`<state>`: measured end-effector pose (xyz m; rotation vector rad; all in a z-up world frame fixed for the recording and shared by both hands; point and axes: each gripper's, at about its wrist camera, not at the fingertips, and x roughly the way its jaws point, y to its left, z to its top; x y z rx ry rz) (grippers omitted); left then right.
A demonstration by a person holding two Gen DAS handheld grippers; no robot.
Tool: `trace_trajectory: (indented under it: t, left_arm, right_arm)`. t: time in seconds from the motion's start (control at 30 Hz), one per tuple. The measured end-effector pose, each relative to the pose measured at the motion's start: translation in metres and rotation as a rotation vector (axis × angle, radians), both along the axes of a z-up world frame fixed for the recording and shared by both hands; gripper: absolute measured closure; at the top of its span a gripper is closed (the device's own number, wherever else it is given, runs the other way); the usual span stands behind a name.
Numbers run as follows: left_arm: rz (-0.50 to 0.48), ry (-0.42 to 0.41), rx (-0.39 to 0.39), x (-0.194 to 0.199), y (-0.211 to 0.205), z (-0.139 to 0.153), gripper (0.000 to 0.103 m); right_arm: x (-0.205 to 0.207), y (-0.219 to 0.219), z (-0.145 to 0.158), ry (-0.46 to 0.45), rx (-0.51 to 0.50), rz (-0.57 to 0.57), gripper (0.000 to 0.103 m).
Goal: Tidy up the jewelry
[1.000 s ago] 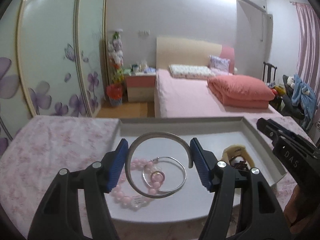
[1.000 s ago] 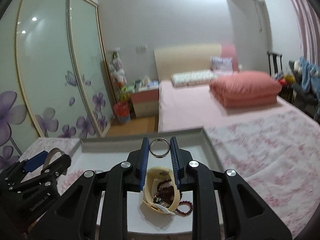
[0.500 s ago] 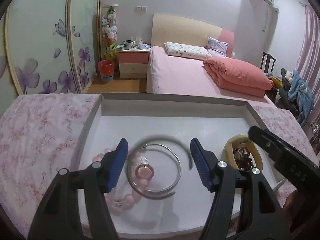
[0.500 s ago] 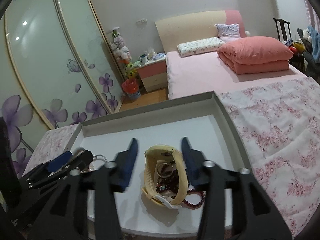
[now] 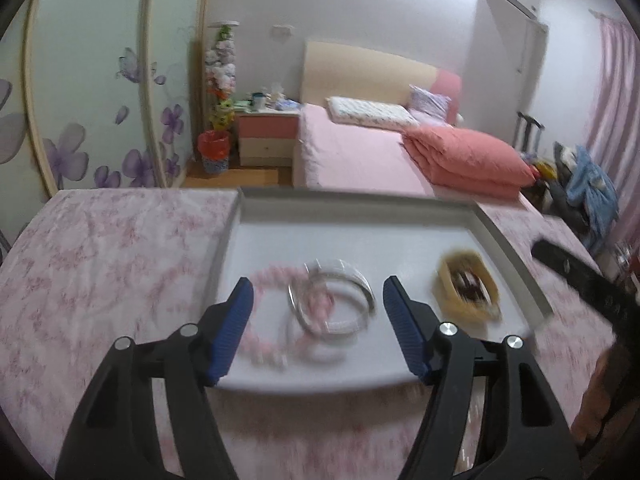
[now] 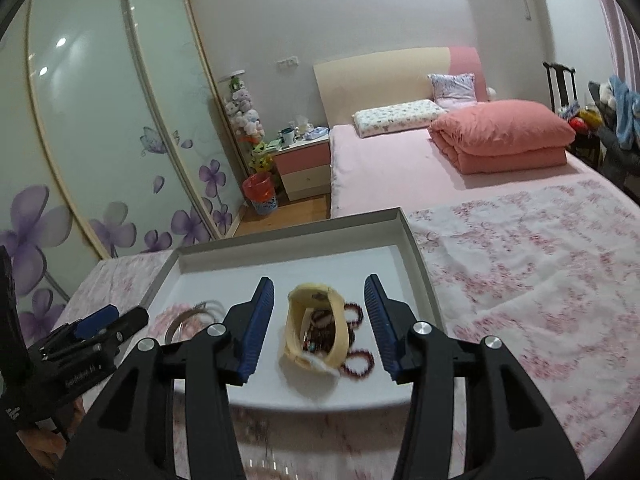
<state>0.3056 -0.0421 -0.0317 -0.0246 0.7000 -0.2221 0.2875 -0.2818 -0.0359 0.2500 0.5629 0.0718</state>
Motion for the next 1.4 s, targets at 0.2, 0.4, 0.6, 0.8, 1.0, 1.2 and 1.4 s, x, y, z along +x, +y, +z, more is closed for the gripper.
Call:
trace_trajectory:
  t: [0.2, 0.4, 0.6, 0.8, 1.0, 1.2, 1.4]
  left_arm:
    - [-0.159, 0.094, 0.025, -0.044, -0.020, -0.024, 0.052]
    - [-0.245, 0.145, 0.064, -0.061, -0.045, -0.041, 0.056]
    - [-0.244, 0.186, 0.084, -0.057, -0.056, -0.053, 0.064]
    - [-0.227, 0.182, 0.097, -0.054, -0.058, -0.056, 0.080]
    - [-0.216, 0.175, 0.123, -0.056, -0.060, -0.056, 0.089]
    - [-0.152, 0.181, 0.110, -0.049, -0.042, -0.056, 0.089]
    - [-0.043, 0.182, 0.093, -0.041, 0.002, -0.049, 0.089]
  right_arm:
    - [-0.031, 0.001, -0.010, 0.036, -0.026, 0.026, 0.055]
    - [-0.052, 0.003, -0.018, 0.062, -0.057, 0.049, 0.054]
    - [-0.064, 0.004, -0.020, 0.060, -0.070, 0.067, 0.054]
    - [-0.065, 0.006, -0.023, 0.068, -0.068, 0.079, 0.053]
    - [-0.064, 0.009, -0.026, 0.077, -0.064, 0.091, 0.053]
    - [-0.054, 0.020, -0.032, 0.110, -0.079, 0.142, 0.053]
    - [-0.036, 0.040, -0.045, 0.181, -0.099, 0.221, 0.062]
